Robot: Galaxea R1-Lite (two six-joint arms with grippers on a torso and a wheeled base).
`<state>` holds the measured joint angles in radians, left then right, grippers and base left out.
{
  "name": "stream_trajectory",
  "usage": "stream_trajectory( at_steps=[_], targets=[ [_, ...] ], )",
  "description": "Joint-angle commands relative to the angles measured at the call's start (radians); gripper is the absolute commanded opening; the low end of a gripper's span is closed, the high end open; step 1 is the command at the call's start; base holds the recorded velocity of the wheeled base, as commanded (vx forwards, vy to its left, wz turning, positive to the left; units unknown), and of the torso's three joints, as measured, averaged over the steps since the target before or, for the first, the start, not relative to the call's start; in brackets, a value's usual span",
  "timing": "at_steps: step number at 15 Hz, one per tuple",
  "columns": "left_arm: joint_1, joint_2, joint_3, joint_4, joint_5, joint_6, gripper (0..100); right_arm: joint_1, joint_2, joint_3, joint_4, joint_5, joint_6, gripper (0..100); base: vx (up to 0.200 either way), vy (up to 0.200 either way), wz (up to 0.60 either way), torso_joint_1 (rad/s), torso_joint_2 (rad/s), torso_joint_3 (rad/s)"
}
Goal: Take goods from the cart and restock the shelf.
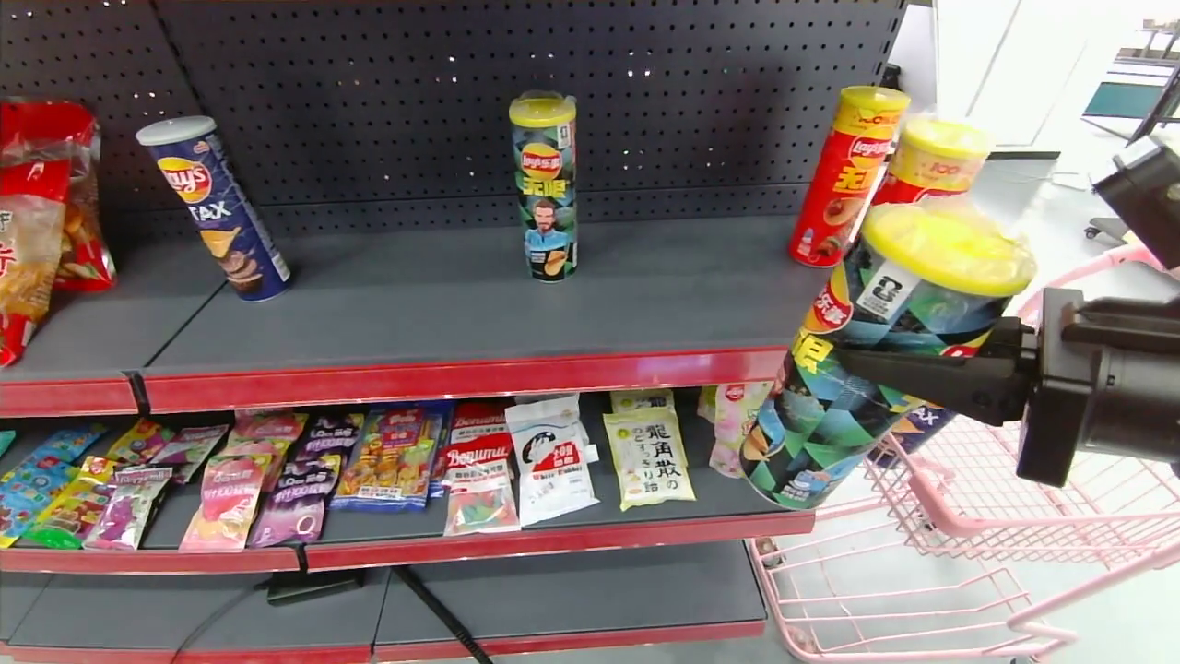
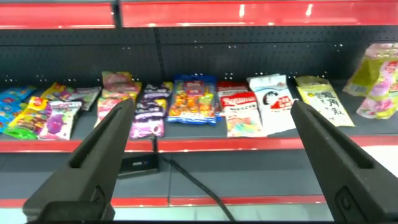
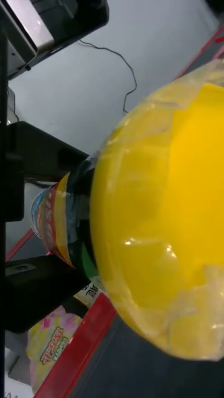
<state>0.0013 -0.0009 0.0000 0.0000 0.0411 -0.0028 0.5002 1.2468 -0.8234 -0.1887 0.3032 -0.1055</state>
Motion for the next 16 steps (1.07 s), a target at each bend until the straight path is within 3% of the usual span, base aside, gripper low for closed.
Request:
stream_trajectory(
  at_steps=[1, 5, 13, 16],
  targets=[
    [0.000, 0.001, 0.000, 0.000, 0.000, 0.000, 100, 0.008, 0.016, -0.006, -0.001, 0.001, 0.000, 0, 0.000, 0.200, 0.00, 0.002, 0.00, 0.002],
    [0.000, 0.001, 0.000, 0.000, 0.000, 0.000, 100, 0.009, 0.008, -0.013, -0.001, 0.008, 0.000, 0, 0.000, 0.200, 0.00, 0.000, 0.00, 0.005],
    [0.000, 0.001, 0.000, 0.000, 0.000, 0.003, 100, 0.009, -0.003, -0.056, 0.000, 0.011, -0.003, 0, 0.000, 0.000, 0.00, 0.000, 0.00, 0.000],
    [0.000, 0.001, 0.000, 0.000, 0.000, 0.003, 100, 0.009, 0.006, -0.071, 0.000, 0.011, -0.003, 0, 0.200, 0.000, 0.00, -0.004, 0.00, 0.002]
  ],
)
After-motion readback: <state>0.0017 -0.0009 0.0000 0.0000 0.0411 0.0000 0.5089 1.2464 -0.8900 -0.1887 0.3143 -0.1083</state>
